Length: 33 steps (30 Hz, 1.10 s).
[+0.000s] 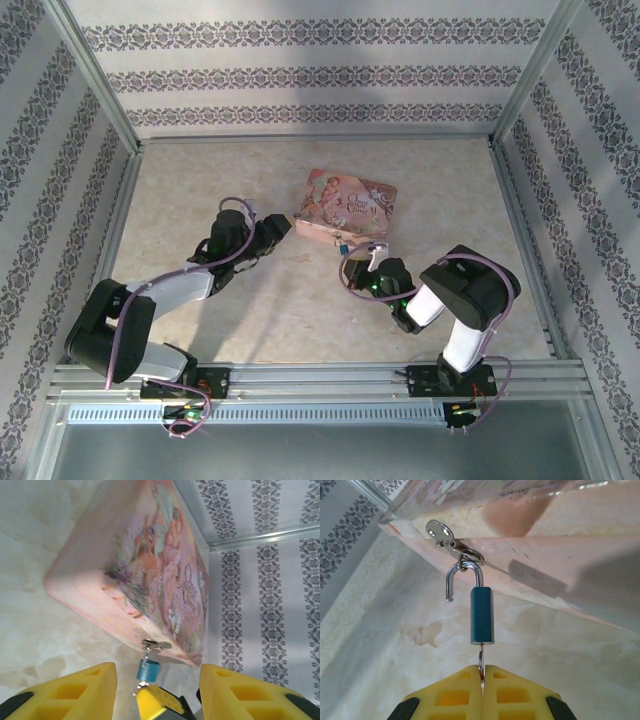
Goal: Unlock the padlock with the key
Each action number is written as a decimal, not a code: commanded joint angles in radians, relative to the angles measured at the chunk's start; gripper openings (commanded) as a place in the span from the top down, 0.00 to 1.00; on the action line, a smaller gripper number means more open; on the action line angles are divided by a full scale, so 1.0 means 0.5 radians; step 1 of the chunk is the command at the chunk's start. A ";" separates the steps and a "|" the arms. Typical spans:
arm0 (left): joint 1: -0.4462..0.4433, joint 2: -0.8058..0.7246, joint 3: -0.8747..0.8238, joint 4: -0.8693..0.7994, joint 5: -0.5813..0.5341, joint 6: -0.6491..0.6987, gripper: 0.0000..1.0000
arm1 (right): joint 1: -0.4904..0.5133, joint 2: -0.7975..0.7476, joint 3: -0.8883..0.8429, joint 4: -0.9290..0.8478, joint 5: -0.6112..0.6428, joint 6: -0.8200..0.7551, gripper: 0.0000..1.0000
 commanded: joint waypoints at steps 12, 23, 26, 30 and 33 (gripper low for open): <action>0.132 -0.147 0.010 -0.276 0.039 0.195 0.54 | -0.130 -0.070 0.020 -0.104 -0.182 0.430 0.85; 0.149 -0.157 0.264 -0.703 0.053 0.542 0.36 | -0.137 -0.529 -0.012 -0.588 -0.069 0.215 0.58; 0.152 -0.117 0.419 -0.918 0.047 0.750 0.29 | -0.149 -0.768 0.006 -0.890 -0.016 0.140 0.49; 0.173 0.055 0.639 -1.119 0.083 0.975 0.25 | -0.177 -1.056 0.069 -1.292 0.027 0.012 0.36; 0.180 0.239 0.825 -1.208 0.170 1.087 0.24 | -0.218 -1.194 0.126 -1.568 0.012 -0.005 0.28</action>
